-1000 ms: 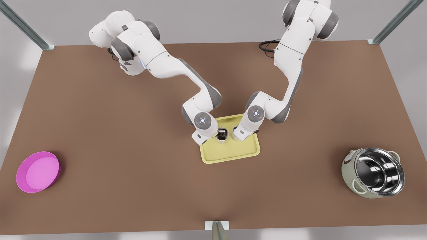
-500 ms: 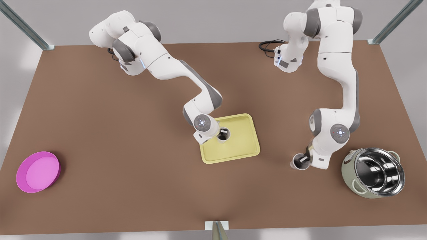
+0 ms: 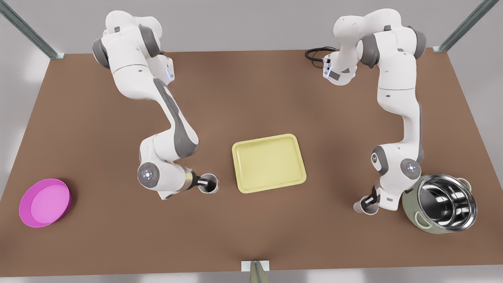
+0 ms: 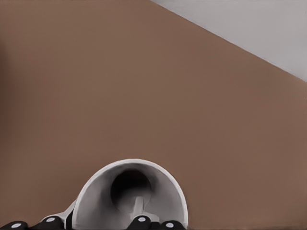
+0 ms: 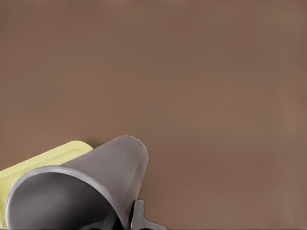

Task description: Use the left arm to pick up the white IKEA cup from the tray and place it on the middle-left position; use the right arm to pick up the white IKEA cup from the tray and place it on the middle-right position

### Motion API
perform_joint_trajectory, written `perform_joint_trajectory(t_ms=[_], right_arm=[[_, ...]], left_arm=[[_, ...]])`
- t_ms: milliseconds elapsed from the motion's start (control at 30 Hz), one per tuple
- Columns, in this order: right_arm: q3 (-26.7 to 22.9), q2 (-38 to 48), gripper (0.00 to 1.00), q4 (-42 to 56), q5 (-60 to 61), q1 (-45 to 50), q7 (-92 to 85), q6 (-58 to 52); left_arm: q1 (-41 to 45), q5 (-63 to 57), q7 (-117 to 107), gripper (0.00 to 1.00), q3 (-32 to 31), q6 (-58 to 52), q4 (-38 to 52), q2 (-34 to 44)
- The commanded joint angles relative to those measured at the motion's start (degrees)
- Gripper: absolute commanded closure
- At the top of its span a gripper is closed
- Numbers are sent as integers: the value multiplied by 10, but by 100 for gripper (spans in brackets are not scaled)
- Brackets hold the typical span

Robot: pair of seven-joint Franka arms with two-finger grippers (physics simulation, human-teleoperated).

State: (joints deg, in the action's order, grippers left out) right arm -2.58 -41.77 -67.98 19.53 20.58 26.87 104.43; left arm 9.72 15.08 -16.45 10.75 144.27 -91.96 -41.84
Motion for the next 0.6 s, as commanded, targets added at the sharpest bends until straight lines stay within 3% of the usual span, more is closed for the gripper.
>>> perform_joint_trajectory(t_ms=[0, 367, 400, 467, 500, 533, 567], right_arm=[[-1, -10, 88, 14, -25, -28, -356, -20], [-37, -80, 88, 44, -63, -64, -517, 19], [-37, -86, 88, 44, -66, -64, -518, 24], [-37, -100, 88, 44, -66, -64, -522, 30], [-37, -102, 88, 44, -67, -64, -523, 39], [-37, -105, 88, 44, -67, -64, -524, 40], [-37, -106, 88, 44, -67, -64, -525, 41]], left_arm=[[2, -30, 57, 0, 1, 16, 0, 0], [0, -36, 76, 0, 4, -3, 9, 10], [1, -61, 77, 0, 4, -98, 9, 66], [0, -54, 203, 0, -1, -435, 8, 285], [1, -63, 207, 0, -15, -457, -24, 353], [1, -84, 207, 0, -26, -390, -132, 445], [1, -88, 201, 0, -27, -421, -55, 395]])
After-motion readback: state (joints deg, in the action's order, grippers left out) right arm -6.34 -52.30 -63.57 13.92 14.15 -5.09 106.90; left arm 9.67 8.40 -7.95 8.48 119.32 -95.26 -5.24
